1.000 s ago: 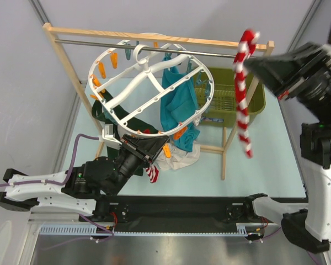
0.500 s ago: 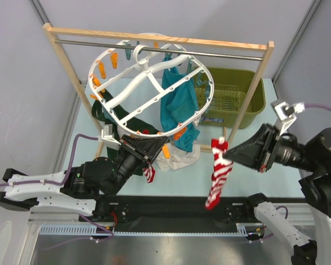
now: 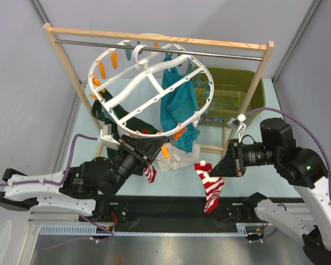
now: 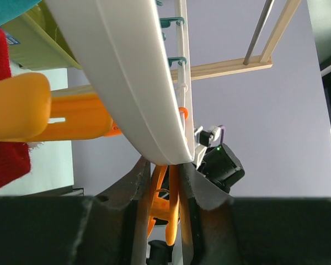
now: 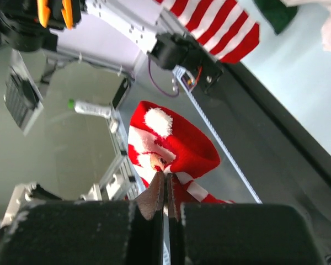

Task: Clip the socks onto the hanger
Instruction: Clamp the sock onto the hanger.

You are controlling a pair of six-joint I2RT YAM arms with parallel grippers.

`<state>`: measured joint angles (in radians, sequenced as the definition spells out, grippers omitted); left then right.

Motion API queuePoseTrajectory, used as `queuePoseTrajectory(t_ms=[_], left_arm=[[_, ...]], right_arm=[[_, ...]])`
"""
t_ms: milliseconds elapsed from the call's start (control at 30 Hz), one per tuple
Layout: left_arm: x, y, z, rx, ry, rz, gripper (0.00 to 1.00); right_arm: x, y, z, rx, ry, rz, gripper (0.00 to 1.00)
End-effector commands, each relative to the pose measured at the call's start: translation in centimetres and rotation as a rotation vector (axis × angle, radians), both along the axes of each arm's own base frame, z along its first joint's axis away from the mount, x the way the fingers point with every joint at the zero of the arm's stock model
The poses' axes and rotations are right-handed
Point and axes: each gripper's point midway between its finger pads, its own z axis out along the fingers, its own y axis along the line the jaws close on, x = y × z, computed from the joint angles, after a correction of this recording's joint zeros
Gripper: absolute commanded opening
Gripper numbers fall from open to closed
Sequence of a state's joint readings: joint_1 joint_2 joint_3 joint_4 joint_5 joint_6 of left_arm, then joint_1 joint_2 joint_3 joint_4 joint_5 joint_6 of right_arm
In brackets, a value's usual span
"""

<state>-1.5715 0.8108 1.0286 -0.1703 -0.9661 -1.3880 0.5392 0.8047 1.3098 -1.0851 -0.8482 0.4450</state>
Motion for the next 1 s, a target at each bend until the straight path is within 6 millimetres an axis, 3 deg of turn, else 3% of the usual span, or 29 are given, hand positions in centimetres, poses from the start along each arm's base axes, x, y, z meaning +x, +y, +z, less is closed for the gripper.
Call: queuePoseTrajectory(t_ms=[0,400,633,800,967], left_arm=[[0.0,-0.4,-1.6,0.061,0.005,0.009,0.0],[-0.7,-1.8,-1.4,0.077,-0.019,-0.04,0.0],[-0.8,-1.8,-1.6,0.078,-0.014,-0.051,0.0],[-0.8,-2.0,-1.7,0.084,-0.015,-0.052,0.0],[-0.8,-1.9,-1.7,0.087,-0.015,-0.052,0.0]], right_arm=[[0.3,1.0,0.1,-0.017,-0.026,0.0,0.0],[-2.0,7.1,2.9,0.025,-0.11,0.082,0.0],[-0.9,8.7,5.1,0.058,-0.166,0.069,0.0],[-0.8,9.7,5.5,0.076,-0.162,0.083,0.0],[-0.9,9.4,5.8,0.079,-0.162,0.083,0.0]])
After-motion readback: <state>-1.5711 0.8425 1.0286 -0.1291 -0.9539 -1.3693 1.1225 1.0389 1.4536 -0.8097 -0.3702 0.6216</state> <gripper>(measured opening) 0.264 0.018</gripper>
